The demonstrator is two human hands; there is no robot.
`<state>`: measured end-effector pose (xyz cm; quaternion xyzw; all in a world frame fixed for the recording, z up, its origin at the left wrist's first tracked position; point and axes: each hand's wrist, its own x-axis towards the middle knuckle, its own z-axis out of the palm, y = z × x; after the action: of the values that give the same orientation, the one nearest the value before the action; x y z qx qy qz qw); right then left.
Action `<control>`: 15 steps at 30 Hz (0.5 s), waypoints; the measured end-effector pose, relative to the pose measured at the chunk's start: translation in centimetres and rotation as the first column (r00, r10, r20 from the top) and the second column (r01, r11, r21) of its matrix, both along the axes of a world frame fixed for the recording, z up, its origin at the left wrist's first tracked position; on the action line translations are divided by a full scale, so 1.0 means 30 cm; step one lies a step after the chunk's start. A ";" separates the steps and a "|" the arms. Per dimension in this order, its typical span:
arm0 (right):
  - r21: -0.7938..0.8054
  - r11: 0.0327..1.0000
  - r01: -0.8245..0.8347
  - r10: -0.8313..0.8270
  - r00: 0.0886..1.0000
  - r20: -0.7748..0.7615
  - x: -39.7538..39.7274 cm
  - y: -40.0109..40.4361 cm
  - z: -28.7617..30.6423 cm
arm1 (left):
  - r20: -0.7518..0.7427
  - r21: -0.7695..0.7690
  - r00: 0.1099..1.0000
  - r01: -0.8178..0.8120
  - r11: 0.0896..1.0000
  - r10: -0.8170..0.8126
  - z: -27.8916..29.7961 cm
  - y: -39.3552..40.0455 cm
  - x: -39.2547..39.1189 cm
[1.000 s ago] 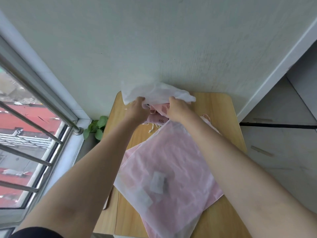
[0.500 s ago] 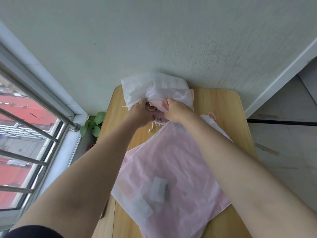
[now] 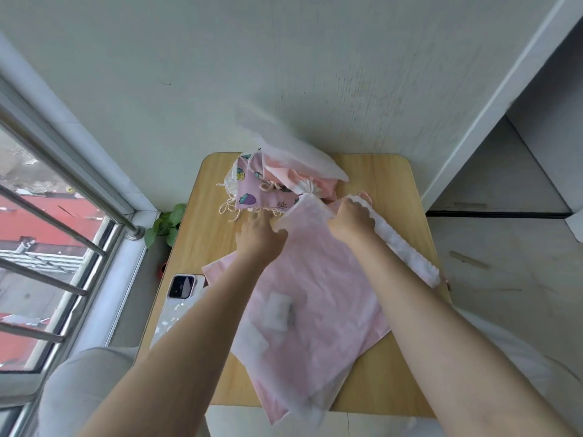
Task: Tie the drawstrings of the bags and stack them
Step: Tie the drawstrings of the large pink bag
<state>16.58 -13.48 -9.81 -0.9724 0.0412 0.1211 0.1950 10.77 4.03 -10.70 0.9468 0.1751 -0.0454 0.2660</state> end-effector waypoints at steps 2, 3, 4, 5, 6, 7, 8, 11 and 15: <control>-0.059 0.998 -0.021 0.016 0.996 -0.087 -0.017 -0.013 -0.005 | -0.117 -0.077 0.993 0.024 0.997 -0.033 0.006 -0.005 -0.005; -0.081 0.996 -0.028 0.022 0.997 -0.080 -0.020 -0.019 -0.003 | -0.116 -0.112 0.993 0.008 0.994 -0.021 0.015 -0.008 -0.013; -0.088 0.996 -0.034 0.029 0.998 -0.064 -0.023 -0.020 0.001 | -0.100 -0.142 0.995 -0.005 0.990 -0.009 0.019 -0.005 -0.021; -0.083 0.995 -0.052 0.048 0.998 -0.046 -0.026 -0.017 0.008 | -0.098 -0.163 0.995 -0.013 0.987 -0.003 0.029 -0.001 -0.033; -0.064 0.994 -0.088 0.086 0.996 -0.035 -0.027 -0.013 0.014 | -0.105 -0.180 0.994 -0.012 0.984 -0.007 0.035 0.008 -0.040; -0.026 0.990 -0.137 0.136 0.990 -0.027 -0.028 -0.006 0.018 | -0.131 -0.197 0.991 -0.011 0.980 -0.016 0.038 0.021 -0.049; 0.021 0.983 -0.182 0.182 0.983 -0.014 -0.032 0.004 0.022 | -0.167 -0.218 0.985 -0.004 0.976 -0.033 0.038 0.033 -0.061; 0.095 0.957 -0.273 0.272 0.962 0.024 -0.059 0.045 0.037 | -0.261 -0.292 0.959 0.028 0.956 -0.108 0.041 0.071 -0.085; 0.012 0.919 -0.394 0.389 0.910 0.142 -0.088 0.143 0.036 | -0.152 -0.626 0.983 -0.177 0.759 0.103 0.061 0.122 -0.098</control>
<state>13.93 -9.18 -8.73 -0.9628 -0.1703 0.0917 0.1886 7.82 7.68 -8.87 0.7808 0.2338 -0.1332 0.5638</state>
